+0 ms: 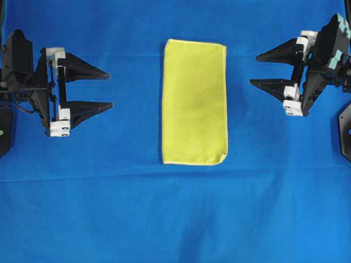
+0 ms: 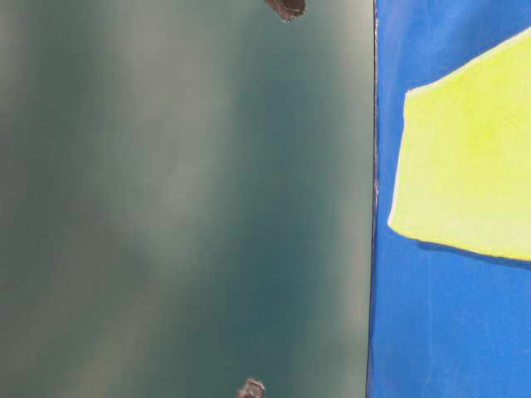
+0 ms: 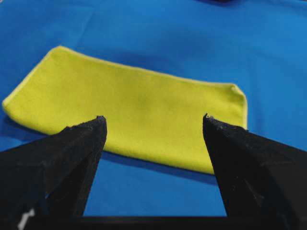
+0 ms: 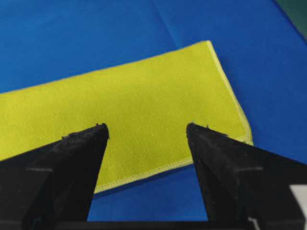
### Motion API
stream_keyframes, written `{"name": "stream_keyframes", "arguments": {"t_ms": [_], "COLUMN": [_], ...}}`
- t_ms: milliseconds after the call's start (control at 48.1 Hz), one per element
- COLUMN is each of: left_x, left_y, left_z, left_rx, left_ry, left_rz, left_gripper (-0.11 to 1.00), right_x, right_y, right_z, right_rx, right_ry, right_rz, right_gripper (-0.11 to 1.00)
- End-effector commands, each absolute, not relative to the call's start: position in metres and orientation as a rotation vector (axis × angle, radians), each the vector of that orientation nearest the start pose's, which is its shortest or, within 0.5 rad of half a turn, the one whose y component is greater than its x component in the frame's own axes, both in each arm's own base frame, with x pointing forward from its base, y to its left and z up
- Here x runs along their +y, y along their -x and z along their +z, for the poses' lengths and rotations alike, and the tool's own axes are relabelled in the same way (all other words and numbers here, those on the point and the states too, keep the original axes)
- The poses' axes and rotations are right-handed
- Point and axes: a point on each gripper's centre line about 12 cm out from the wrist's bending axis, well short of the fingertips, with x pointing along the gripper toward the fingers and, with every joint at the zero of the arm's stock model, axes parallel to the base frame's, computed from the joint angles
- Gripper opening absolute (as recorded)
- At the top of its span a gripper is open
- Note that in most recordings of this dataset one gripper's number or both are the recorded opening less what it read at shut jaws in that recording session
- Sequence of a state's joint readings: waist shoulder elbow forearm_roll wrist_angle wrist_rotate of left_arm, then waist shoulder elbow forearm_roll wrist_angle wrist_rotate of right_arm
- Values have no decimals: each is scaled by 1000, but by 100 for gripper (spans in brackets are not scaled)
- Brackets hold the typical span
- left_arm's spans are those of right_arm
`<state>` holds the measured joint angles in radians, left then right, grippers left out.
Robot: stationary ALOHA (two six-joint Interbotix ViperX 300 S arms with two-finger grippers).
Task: Fold the yellow towel.
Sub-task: 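Retract both grippers outward to the sides of the towel, then pinch the top corners of the towel strip with both grippers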
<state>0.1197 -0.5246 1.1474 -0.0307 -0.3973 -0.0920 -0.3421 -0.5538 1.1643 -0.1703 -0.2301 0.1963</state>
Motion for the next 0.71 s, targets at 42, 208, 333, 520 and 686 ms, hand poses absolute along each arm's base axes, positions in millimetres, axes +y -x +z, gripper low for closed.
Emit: {"name": "stream_keyframes", "arguments": {"t_ms": [42,208,333,520,686], "left_x": [45,69,94,135,165], "left_y": [-271,-297,-326,-361,-381], "left_z": [224,222,215,188,154], "left_rx": [188,213,255,333,399], "left_ry": [130,82,35,24,48], "left_rz": [184,239,288,357,405], "left_gripper": [76,76,76,76,76], "right_x": [-81,-87,-100,-131,-159], "right_y": [-244,-253,-256,-271,-287], "right_z": [216,232,226,203,174], "right_rx": [314,274,304,438,554], "right_ry": [-98,-79,-89,-128,-151], "right_rz": [-303,-311,-351,-429,-473], "right_gripper": [66,66,66,66,66]}}
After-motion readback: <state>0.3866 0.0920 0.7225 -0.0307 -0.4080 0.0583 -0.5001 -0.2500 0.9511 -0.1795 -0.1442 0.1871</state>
